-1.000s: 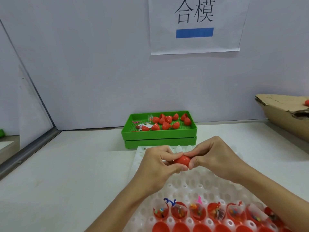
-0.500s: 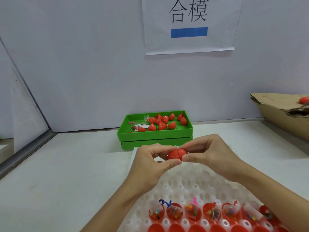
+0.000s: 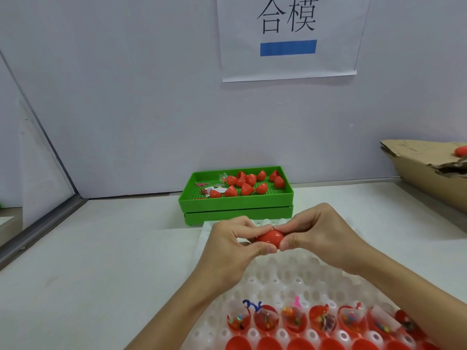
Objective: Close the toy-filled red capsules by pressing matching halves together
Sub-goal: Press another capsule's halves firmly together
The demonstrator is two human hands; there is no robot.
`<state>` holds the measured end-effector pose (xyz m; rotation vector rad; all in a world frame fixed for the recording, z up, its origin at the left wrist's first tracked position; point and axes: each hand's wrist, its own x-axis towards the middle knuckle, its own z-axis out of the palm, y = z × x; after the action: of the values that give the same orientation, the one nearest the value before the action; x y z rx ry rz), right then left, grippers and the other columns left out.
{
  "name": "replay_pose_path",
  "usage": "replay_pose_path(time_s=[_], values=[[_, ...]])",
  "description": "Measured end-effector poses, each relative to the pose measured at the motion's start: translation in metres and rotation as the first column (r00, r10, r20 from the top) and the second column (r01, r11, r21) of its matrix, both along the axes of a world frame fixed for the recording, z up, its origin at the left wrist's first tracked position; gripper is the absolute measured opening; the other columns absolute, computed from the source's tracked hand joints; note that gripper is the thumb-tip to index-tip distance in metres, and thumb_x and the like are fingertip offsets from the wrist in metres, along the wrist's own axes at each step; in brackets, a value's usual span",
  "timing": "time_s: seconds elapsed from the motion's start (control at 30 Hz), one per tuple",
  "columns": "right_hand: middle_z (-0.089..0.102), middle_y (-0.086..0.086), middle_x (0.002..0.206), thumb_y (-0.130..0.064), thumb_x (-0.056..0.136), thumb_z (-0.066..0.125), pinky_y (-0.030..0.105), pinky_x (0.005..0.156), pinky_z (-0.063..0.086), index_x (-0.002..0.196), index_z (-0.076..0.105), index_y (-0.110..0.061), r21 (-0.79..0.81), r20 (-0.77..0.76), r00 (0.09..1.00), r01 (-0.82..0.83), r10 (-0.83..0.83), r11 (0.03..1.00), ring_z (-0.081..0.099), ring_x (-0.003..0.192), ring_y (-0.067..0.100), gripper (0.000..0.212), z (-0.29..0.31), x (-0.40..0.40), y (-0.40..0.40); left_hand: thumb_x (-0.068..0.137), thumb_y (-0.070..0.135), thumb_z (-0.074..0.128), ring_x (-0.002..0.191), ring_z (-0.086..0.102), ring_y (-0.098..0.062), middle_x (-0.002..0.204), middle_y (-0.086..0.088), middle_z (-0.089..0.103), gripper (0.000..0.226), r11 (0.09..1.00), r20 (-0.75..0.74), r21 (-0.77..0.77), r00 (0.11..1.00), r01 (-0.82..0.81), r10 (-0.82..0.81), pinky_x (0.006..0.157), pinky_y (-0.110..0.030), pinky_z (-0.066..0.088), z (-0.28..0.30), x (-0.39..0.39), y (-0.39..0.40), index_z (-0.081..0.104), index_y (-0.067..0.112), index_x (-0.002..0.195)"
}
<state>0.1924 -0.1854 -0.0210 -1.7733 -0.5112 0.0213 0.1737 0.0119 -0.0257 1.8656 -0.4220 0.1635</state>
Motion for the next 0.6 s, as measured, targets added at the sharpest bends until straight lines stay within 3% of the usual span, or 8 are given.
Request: replay_pose_path(time_s=[0.13,0.27,0.37,0.6], values=[[0.078,0.004,0.077,-0.002,0.07,0.086,0.015,0.071,0.055,0.08,0.083,-0.017,-0.01,0.004,1.0,0.014,-0.014,1.0,0.076,0.076,0.015,0.018,-0.0014,0.0008,0.0006,0.071,0.005,0.085,0.07,0.058,0.001,0.081,-0.003,0.066,0.031,1.0,0.014,0.004,1.0,0.013,-0.013,0.062,-0.011,0.047,0.0006,-0.0011,-0.0008,0.078,0.014,0.1],[0.079,0.005,0.08,-0.001,0.071,0.085,0.021,0.075,0.058,0.081,0.081,-0.016,-0.016,-0.004,1.0,0.001,-0.001,1.0,0.077,0.08,0.02,0.018,-0.0029,0.0017,0.002,0.07,0.011,0.086,0.072,0.059,0.001,0.08,0.003,0.069,0.032,0.998,0.042,0.049,0.999,-0.026,0.024,0.064,-0.015,0.048,0.001,-0.0013,-0.0005,0.079,0.021,0.099],[0.079,0.009,0.084,0.001,0.068,0.084,0.021,0.071,0.058,0.079,0.08,-0.017,0.073,-0.043,0.999,0.008,-0.005,0.997,0.077,0.081,0.023,0.022,-0.0026,0.0023,0.0017,0.072,0.011,0.086,0.074,0.061,-0.001,0.08,0.008,0.071,0.031,0.999,0.056,0.043,0.998,-0.028,0.026,0.068,-0.018,0.052,0.0019,-0.0008,0.0007,0.079,0.025,0.099],[0.079,0.011,0.09,-0.012,0.062,0.086,0.024,0.072,0.059,0.085,0.081,-0.016,0.138,-0.063,0.998,-0.005,0.014,0.99,0.076,0.084,0.027,0.023,0.0,0.0016,-0.0004,0.072,0.011,0.086,0.081,0.065,-0.006,0.088,0.005,0.074,0.031,0.999,0.053,0.032,0.998,-0.036,0.034,0.072,-0.02,0.056,0.003,-0.0013,0.0018,0.079,0.023,0.1]])
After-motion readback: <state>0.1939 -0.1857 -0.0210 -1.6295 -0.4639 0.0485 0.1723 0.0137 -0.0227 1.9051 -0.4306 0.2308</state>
